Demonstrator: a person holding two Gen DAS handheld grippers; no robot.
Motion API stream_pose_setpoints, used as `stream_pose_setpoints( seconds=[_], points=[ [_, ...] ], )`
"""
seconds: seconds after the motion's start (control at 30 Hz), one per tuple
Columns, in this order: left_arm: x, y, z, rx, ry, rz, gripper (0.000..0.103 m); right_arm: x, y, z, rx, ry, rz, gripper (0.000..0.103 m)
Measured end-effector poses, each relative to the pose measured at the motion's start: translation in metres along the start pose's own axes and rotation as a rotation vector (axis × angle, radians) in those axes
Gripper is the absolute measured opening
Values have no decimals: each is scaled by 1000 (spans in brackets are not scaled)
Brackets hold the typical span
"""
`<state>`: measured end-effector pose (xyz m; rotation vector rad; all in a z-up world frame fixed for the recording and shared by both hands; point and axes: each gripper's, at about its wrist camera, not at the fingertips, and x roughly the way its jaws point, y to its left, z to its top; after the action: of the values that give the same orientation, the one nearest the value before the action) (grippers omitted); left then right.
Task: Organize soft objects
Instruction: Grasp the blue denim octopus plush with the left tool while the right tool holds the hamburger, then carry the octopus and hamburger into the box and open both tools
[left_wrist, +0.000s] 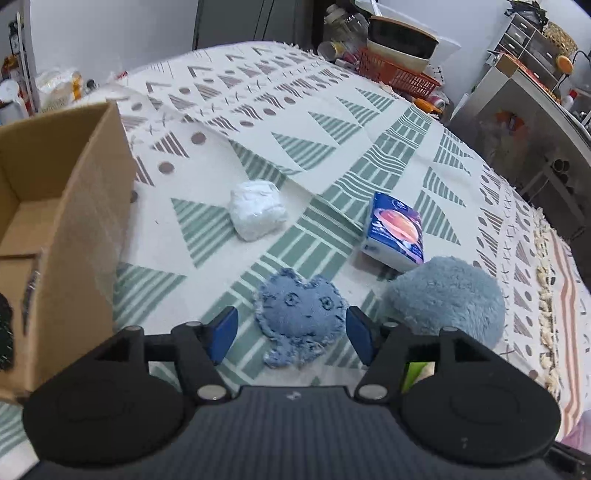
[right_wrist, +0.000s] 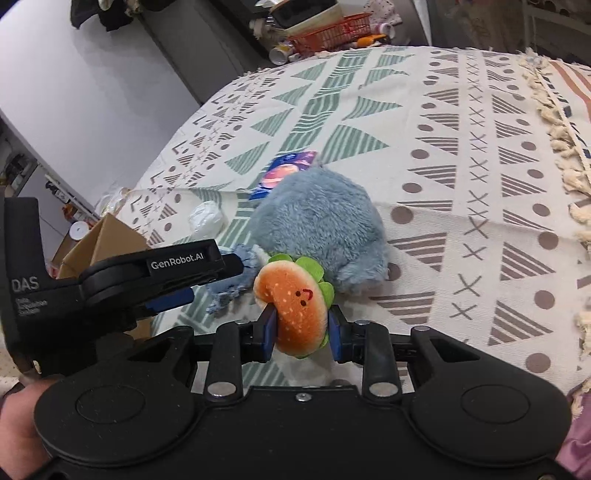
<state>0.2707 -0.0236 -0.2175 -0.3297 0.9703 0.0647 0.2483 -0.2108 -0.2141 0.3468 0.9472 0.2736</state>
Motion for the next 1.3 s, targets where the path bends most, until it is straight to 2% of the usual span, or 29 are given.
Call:
stream_pose_setpoints(
  seconds=[0.13, 0.2, 0.27, 0.3, 0.4, 0.5, 0.6, 0.7, 0.9, 1.1, 1.2, 1.3],
  points=[
    [13, 0, -4, -10, -6, 38, 63, 2, 0, -1, -6, -3, -5, 28],
    [18, 2, -6, -34, 3, 13, 63, 1, 1, -2, -9, -4, -5, 28],
    [18, -1, -9, -10, -18, 24, 55, 0, 2, -2, -13, -3, -5, 28],
    [17, -4, -9, 2, -20, 13, 42, 0, 2, -2, -14, 0, -2, 28],
    [9, -7, -10, 12, -35, -6, 19, -3, 2, -1, -13, 2, 6, 28],
    [-4, -7, -7, 3, -54, -33, 7, -8, 5, 1, -15, -2, 13, 28],
    [-16, -7, -5, 3, -71, -45, 4, -15, 9, 1, -24, -12, 16, 28],
    [-28, -4, -3, -23, -80, -84, 4, -23, 13, 3, -30, -28, 22, 28],
    [-57, 2, 0, -32, -116, -106, 4, -36, 28, 7, -57, -59, 34, 28],
    [-85, 15, 6, -45, -148, -107, 4, -46, 53, 10, -95, -79, 51, 28],
    [-97, 21, 11, -40, -157, -58, 4, -50, 67, 12, -116, -83, 63, 28],
    [-110, 33, 16, -74, -165, -68, 4, -53, 84, 14, -146, -94, 77, 28]
  ],
)
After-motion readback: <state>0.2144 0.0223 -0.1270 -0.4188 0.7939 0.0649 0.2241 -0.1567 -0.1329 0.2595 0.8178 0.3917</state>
